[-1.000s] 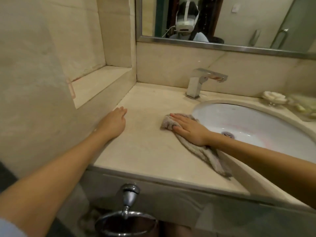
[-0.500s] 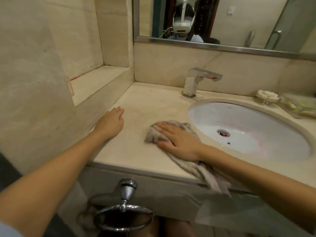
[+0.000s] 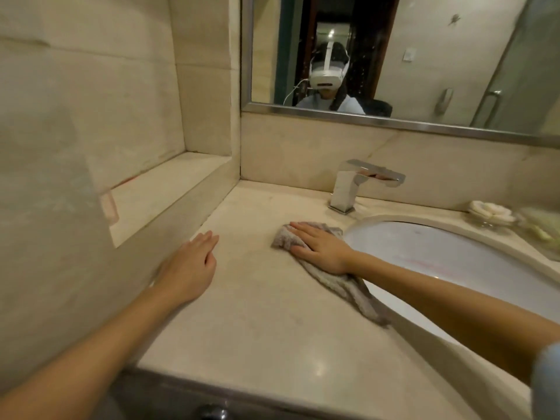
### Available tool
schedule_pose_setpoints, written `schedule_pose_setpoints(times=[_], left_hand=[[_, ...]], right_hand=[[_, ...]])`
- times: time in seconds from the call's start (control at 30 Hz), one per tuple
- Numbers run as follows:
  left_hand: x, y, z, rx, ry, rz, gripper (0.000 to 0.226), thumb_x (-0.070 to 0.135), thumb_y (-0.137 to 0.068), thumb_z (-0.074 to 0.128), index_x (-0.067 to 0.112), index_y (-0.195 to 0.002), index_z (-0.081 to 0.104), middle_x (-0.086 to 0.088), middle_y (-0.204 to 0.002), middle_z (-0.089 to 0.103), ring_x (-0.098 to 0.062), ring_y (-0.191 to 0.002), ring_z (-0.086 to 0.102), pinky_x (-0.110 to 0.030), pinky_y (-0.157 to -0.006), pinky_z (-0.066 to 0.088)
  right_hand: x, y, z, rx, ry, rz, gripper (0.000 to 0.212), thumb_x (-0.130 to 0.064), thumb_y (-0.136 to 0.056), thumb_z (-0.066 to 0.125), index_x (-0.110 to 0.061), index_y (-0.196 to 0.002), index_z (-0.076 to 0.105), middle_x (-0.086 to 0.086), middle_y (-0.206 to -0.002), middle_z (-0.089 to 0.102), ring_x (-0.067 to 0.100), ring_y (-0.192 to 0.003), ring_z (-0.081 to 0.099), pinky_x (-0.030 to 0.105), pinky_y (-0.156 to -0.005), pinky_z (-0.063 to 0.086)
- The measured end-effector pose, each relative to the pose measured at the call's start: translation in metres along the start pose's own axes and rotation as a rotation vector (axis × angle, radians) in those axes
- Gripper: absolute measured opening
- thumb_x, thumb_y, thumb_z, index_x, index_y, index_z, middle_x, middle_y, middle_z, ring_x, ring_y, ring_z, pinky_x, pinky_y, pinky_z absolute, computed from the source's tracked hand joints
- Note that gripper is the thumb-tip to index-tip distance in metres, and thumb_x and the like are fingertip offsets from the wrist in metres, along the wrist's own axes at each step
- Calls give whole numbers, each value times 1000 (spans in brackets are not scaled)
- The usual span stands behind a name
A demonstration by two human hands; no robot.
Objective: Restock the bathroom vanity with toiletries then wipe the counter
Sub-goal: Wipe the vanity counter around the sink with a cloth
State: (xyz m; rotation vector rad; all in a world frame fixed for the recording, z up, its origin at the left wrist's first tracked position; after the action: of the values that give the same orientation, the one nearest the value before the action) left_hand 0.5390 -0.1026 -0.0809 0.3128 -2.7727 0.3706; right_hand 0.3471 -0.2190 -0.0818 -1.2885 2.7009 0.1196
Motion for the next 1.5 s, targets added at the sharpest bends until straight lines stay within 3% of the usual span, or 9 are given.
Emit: schedule_pose_setpoints(times=[0.33,0.6,0.7,0.83,0.97,1.13,1.33,1.4,1.5], left_hand=[[-1,-17,7,-37,-29,30,49,25,-101,27,26,-150,21,8,-159,10,-6,-146,6,-24,-119,6],[3,-16,7,-47,-94,33,50,27,-102,22,28,-151,13,9,-159,4,-4,-146,2,-20,-116,-1],[5,-17,7,-54,-96,33,50,26,-101,24,27,-151,14,8,-159,7,-5,-146,4,-22,-117,2],[4,-18,5,-47,-89,23,49,26,-101,25,26,-150,18,7,-159,10,-5,-146,7,-21,-117,2],[3,-19,7,-48,-76,31,49,25,-101,25,26,-150,18,7,-159,10,-5,-146,7,-22,-117,1],[1,-21,9,-42,-78,43,50,25,-101,24,25,-151,16,6,-159,8,-7,-147,5,-24,-119,2],[3,-18,5,-33,-91,36,51,26,-102,23,25,-151,12,7,-160,4,-6,-147,2,-21,-117,-1],[5,-16,3,-38,-77,30,53,26,-102,23,22,-152,5,7,-160,-1,-4,-146,0,-17,-114,-3],[8,-15,0,-42,-33,21,59,26,-101,26,17,-152,-2,4,-160,-6,-4,-146,-2,-17,-114,-2]], right_hand=[[98,-133,-14,42,-2,220,63,-53,-98,23,-21,-152,13,4,-159,14,23,-145,15,39,-119,11],[110,-168,-16,77,-32,410,62,-51,-98,16,-20,-152,12,14,-156,14,36,-143,15,46,-118,12],[60,-164,-6,35,-17,285,64,-54,-97,17,-22,-152,9,8,-159,11,29,-145,11,46,-119,7],[-44,-115,11,-17,-23,-121,62,-52,-98,25,-23,-151,12,-1,-159,11,16,-146,9,33,-120,2],[-32,-66,8,-22,-71,-280,57,-47,-100,28,-25,-151,16,-7,-158,14,7,-145,10,28,-120,4],[59,-121,-12,51,-58,49,54,-42,-102,25,-20,-150,20,2,-158,19,19,-144,18,31,-116,10],[52,-209,-8,124,-51,274,58,-46,-100,16,-18,-151,16,11,-157,18,30,-143,18,42,-119,10],[32,-215,-3,110,-62,286,61,-48,-99,15,-18,-151,13,11,-158,14,29,-145,14,43,-119,7],[-15,-200,4,60,-48,145,61,-49,-99,17,-20,-152,11,6,-160,8,24,-147,8,38,-120,2]])
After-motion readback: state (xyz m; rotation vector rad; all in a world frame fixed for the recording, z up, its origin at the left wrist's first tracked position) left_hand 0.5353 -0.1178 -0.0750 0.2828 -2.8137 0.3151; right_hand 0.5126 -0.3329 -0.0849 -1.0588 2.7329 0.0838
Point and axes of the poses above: each hand's wrist, its own y-axis away from the middle knuckle, its own z-axis out of the palm, x = y × z, the point moved 10 cm from there along -y, towards the middle knuckle
